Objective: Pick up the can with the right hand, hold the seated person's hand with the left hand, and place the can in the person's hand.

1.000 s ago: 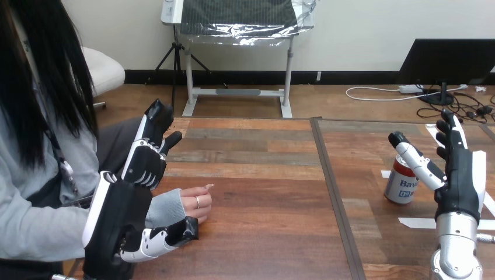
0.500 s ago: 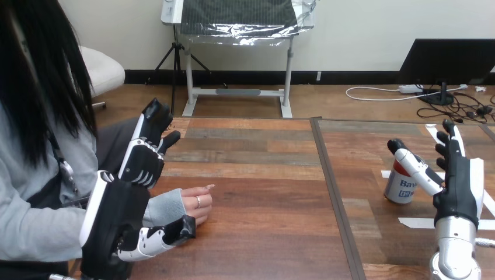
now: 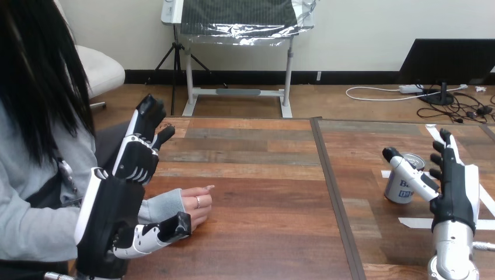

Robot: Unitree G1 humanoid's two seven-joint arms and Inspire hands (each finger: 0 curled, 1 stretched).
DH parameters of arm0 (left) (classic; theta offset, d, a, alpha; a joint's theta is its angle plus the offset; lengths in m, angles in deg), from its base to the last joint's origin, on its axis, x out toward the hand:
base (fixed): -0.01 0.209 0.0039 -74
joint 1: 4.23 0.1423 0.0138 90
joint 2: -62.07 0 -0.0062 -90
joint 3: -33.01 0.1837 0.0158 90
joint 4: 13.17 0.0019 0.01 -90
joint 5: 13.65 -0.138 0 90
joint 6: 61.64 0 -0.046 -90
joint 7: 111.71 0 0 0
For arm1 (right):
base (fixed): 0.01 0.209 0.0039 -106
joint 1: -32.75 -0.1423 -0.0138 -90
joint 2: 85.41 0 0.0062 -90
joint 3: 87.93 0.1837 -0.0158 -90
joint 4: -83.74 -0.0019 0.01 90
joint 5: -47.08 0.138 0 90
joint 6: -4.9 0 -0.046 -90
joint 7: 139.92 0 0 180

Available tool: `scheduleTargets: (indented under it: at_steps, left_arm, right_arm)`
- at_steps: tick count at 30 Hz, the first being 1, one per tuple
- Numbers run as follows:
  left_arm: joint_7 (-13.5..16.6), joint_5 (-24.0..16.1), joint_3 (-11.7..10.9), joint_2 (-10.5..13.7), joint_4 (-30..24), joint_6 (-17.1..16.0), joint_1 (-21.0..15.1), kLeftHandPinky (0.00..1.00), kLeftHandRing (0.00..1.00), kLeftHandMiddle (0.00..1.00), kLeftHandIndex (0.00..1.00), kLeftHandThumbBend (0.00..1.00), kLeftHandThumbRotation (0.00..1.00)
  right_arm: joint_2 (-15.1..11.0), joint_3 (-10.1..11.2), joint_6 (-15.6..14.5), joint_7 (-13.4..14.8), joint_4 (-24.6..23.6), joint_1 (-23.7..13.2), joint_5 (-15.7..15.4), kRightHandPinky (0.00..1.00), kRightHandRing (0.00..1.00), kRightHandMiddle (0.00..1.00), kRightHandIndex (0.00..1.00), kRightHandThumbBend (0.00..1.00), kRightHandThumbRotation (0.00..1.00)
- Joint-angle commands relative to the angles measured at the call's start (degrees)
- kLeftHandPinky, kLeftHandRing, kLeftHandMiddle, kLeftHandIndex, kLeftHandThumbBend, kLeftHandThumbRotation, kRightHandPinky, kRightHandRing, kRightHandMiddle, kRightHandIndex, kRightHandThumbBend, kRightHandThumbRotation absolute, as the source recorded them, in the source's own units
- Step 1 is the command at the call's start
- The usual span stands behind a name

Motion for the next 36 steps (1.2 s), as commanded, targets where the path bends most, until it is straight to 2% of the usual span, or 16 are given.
scheduleTargets:
  at_steps: [1,13,16,19,24,29,34,36]
  left_arm:
    - [0.2,-0.4,-0.4,0.4,-0.7,-0.9,-3.3,0.92,0.98,1.00,0.99,1.00,0.62]
    - [-0.7,1.0,0.0,0.6,-1.1,-0.6,-3.0,0.91,0.99,1.00,0.99,1.00,0.60]
    - [-0.8,1.1,-0.1,0.6,-0.9,-0.9,-3.0,0.91,0.99,1.00,0.99,1.00,0.59]
    - [-1.0,1.1,-0.2,0.6,-0.8,-1.2,-3.1,0.91,0.99,1.00,0.99,1.00,0.59]
    - [-1.8,1.9,0.1,0.8,-0.9,-1.1,-3.1,0.92,0.99,1.00,0.99,1.00,0.58]
    - [-2.5,2.9,0.3,0.9,-1.6,-0.3,-2.9,0.93,1.00,1.00,0.99,1.00,0.56]
    - [-3.1,3.5,0.2,0.7,-1.8,-0.3,-2.8,0.94,1.00,1.00,0.99,1.00,0.54]
    - [-3.1,3.4,0.0,0.6,-1.9,-0.4,-2.7,0.94,1.00,1.00,0.99,1.00,0.55]
  right_arm:
    - [-0.2,-0.7,-0.7,0.0,-0.1,-3.6,-0.6,0.79,0.88,0.94,0.98,1.00,0.55]
    - [0.0,-1.1,-1.6,0.4,0.3,-3.6,-1.1,0.76,0.86,0.93,0.98,1.00,0.57]
    - [0.0,-1.1,-1.9,0.4,0.3,-3.6,-1.2,0.62,0.70,0.93,0.98,1.00,0.58]
    - [0.0,-1.2,-1.9,0.3,0.4,-3.5,-1.3,0.58,0.68,0.93,0.97,1.00,0.58]
    - [0.0,-1.4,-2.3,0.4,0.5,-3.5,-1.7,0.63,0.75,0.92,0.97,1.00,0.59]
    - [0.0,-1.4,-2.9,0.3,0.6,-3.5,-2.0,0.67,0.78,0.93,0.97,1.00,0.59]
    - [0.1,-1.3,-3.3,0.2,0.7,-3.7,-2.1,0.68,0.79,0.92,0.96,1.00,0.59]
    - [0.1,-1.3,-3.6,0.2,0.7,-3.7,-2.1,0.65,0.75,0.92,0.96,1.00,0.59]
